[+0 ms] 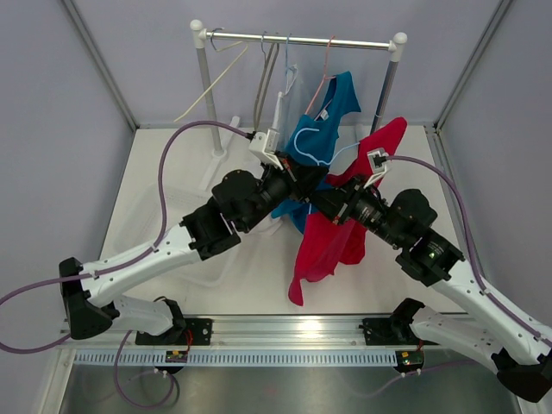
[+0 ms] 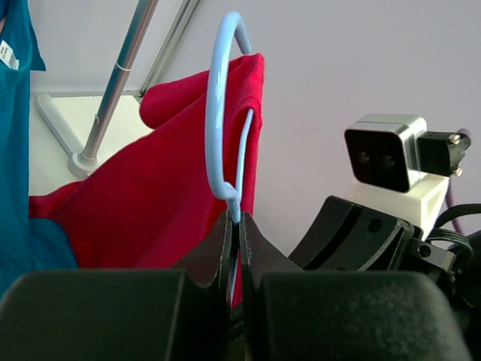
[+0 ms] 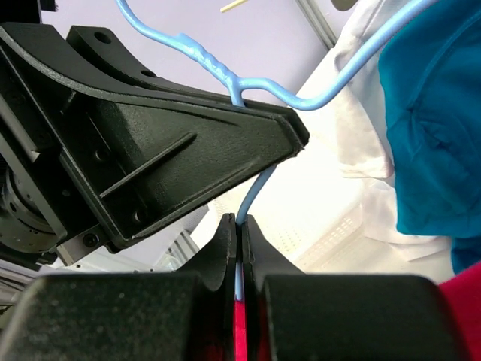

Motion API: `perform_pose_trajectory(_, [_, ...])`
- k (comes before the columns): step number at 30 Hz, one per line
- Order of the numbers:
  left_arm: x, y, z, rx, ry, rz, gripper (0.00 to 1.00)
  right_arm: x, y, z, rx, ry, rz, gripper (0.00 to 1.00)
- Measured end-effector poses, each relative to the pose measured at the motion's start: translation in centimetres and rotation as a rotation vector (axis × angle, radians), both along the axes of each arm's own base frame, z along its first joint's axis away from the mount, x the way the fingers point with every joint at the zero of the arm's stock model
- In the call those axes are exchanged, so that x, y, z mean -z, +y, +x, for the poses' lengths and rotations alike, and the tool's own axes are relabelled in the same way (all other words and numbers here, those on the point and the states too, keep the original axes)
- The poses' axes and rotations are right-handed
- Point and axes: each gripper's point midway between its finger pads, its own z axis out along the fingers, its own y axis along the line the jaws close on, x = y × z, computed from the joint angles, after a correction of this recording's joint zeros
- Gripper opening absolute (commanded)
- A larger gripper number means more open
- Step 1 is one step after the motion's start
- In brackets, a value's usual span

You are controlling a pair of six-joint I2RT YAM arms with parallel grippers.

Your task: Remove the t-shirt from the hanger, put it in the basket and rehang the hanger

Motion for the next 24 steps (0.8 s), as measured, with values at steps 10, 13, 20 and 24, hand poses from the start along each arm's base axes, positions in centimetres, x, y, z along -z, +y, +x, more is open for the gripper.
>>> perform_pose_trajectory(10, [-2.6,2.4,-4.5,0.14,-0.028,-0.027,0.99,-1.7,-1.6,-1.0,0.033,-0.001,0.068,0.0])
perform_pose_trajectory(13, [-3.0,4.7,-7.9,0.225,-0.053,-0.054,0.99,-2.9,-1.9,-1.0,0.042,-0.01,0.07,0.0])
perform_pose_trajectory(20, [3.4,5.8,-14.3,0.432,-0.013,0.039,0.99,-8.0,-3.1,-0.2,0.093,-0.074,0.108,0.0])
perform_pose_trajectory(24, [8.3,4.6,-16.0,0.503,0.03,0.162,0.99,-10.5,-3.9,-0.5,0.105,-0.111,0.143,0.0])
